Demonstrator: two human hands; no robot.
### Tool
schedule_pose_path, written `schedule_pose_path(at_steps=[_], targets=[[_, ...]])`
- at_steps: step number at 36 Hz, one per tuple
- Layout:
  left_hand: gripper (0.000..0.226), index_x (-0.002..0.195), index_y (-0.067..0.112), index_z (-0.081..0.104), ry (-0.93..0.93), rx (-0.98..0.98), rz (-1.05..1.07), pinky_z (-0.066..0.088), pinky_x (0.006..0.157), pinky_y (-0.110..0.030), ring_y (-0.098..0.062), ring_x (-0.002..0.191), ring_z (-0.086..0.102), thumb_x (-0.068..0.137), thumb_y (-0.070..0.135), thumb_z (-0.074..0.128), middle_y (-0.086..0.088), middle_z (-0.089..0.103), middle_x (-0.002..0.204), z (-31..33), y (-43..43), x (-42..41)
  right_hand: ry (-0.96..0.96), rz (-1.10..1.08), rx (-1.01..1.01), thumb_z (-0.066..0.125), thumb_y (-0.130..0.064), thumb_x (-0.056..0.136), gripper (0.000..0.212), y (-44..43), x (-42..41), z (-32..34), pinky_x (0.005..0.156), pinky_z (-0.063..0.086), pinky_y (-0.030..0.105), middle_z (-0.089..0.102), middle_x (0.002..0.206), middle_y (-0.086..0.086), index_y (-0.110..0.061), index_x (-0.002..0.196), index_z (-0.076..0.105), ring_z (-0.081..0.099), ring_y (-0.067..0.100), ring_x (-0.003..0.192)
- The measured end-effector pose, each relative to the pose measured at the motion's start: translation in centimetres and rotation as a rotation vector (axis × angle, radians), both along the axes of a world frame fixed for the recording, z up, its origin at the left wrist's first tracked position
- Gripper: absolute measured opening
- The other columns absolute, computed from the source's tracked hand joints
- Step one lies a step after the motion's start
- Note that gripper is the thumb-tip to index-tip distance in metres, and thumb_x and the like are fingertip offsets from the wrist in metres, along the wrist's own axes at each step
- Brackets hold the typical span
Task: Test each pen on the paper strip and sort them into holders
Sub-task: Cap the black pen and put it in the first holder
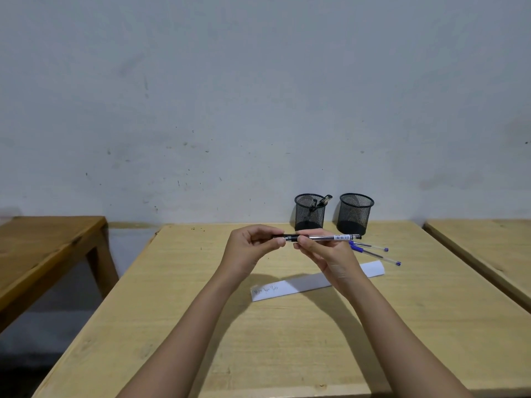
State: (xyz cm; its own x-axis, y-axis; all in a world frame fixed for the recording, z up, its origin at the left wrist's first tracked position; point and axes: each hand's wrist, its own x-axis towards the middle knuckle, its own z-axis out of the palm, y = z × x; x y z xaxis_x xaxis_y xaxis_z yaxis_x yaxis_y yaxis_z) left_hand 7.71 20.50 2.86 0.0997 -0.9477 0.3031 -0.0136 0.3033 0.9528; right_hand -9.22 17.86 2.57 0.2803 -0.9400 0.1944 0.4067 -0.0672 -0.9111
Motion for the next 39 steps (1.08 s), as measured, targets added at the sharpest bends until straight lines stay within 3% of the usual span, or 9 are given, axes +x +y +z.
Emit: schedule_pose_path(at_steps=[7, 11, 17, 19, 22, 28, 30, 33, 39], targets=[[0.014, 0.087, 0.006, 0.072, -0.006, -0.015, 0.019, 0.051, 0.071, -0.013, -0.004, 0.070, 0.064, 0.074, 0.000, 0.073, 0.002, 0.072, 0.073, 0.4, -0.6, 1.1, -0.022, -0.067, 0.009, 0.068, -0.004, 0.070, 0.011, -0.9, -2.0, 0.5, 0.064, 0.052, 0.014, 0.071, 0.070, 0.005, -0.003, 0.080, 0.070, 0.068, 0.012, 0.068], [0.015, 0.086, 0.007, 0.072, -0.038, -0.034, 0.010, 0.053, 0.074, -0.015, -0.005, 0.072, 0.065, 0.074, -0.002, 0.073, 0.003, 0.072, 0.073, 1.2, -1.6, 1.6, 0.243, -0.106, -0.160, 0.077, -0.010, 0.062, 0.012, -1.7, -3.4, 0.3, 0.068, 0.053, 0.020, 0.072, 0.071, 0.004, -0.011, 0.074, 0.074, 0.066, 0.014, 0.070], [0.018, 0.093, 0.001, 0.069, -0.085, -0.096, 0.000, 0.053, 0.077, -0.017, -0.012, 0.078, 0.065, 0.075, -0.003, 0.072, -0.008, 0.071, 0.082, 3.1, -4.0, 0.4, 0.618, -0.165, -0.328, 0.080, -0.002, 0.067, 0.016, -3.2, -4.1, 0.9, 0.052, 0.049, 0.018, 0.071, 0.066, -0.002, -0.013, 0.077, 0.074, 0.065, 0.008, 0.062], [0.019, 0.095, 0.001, 0.069, -0.106, -0.112, -0.008, 0.052, 0.077, -0.018, -0.016, 0.081, 0.063, 0.076, -0.001, 0.072, -0.013, 0.070, 0.087, 3.5, -4.9, -0.4, 0.726, -0.165, -0.372, 0.080, -0.006, 0.068, 0.019, -3.8, -4.1, 1.1, 0.055, 0.053, 0.024, 0.072, 0.072, 0.002, -0.017, 0.081, 0.074, 0.066, 0.010, 0.064], [0.016, 0.096, 0.004, 0.069, -0.107, -0.119, -0.032, 0.051, 0.085, -0.026, -0.016, 0.085, 0.064, 0.080, 0.004, 0.070, -0.013, 0.070, 0.091, 3.9, -6.5, -1.8, 0.832, -0.180, -0.442, 0.077, -0.007, 0.071, 0.018, -4.9, -4.1, 1.3, 0.065, 0.053, 0.017, 0.071, 0.077, 0.006, -0.023, 0.078, 0.072, 0.064, 0.006, 0.065], [0.015, 0.101, 0.014, 0.067, -0.019, -0.070, -0.045, 0.053, 0.092, -0.031, -0.019, 0.100, 0.066, 0.087, 0.018, 0.064, -0.013, 0.070, 0.105, 3.1, -10.9, -3.3, 0.620, -0.352, -0.280, 0.071, -0.002, 0.075, 0.018, -8.1, -5.1, 0.2, 0.067, 0.056, 0.030, 0.067, 0.076, 0.002, -0.018, 0.073, 0.064, 0.064, 0.017, 0.068], [0.022, 0.107, 0.016, 0.065, -0.087, -0.033, 0.003, 0.050, 0.095, -0.030, -0.016, 0.107, 0.063, 0.086, 0.022, 0.066, -0.005, 0.068, 0.111, 1.9, -12.8, -3.4, 0.488, -0.399, -0.212, 0.070, -0.001, 0.077, 0.016, -9.3, -5.7, -0.2, 0.065, 0.057, 0.028, 0.069, 0.080, 0.005, -0.013, 0.076, 0.060, 0.068, 0.017, 0.073], [0.047, 0.124, 0.015, 0.054, -0.243, 0.056, 0.053, 0.044, 0.097, -0.026, -0.013, 0.118, 0.054, 0.082, 0.027, 0.070, 0.002, 0.057, 0.126, -0.3, -15.2, -3.7, 0.335, -0.482, -0.145, 0.068, -0.003, 0.079, 0.010, -11.3, -6.4, -0.8, 0.079, 0.056, 0.039, 0.071, 0.086, 0.015, -0.007, 0.082, 0.059, 0.070, 0.024, 0.084], [0.073, 0.137, 0.017, 0.037, -0.370, 0.110, 0.067, 0.035, 0.109, -0.033, -0.011, 0.128, 0.037, 0.076, 0.028, 0.076, 0.005, 0.039, 0.135, -3.8, -18.4, -5.1, 0.229, -0.557, -0.117, 0.064, -0.009, 0.084, 0.005, -15.1, -5.4, -1.3, 0.079, 0.056, 0.028, 0.071, 0.089, 0.012, -0.007, 0.087, 0.061, 0.069, 0.018, 0.086]])
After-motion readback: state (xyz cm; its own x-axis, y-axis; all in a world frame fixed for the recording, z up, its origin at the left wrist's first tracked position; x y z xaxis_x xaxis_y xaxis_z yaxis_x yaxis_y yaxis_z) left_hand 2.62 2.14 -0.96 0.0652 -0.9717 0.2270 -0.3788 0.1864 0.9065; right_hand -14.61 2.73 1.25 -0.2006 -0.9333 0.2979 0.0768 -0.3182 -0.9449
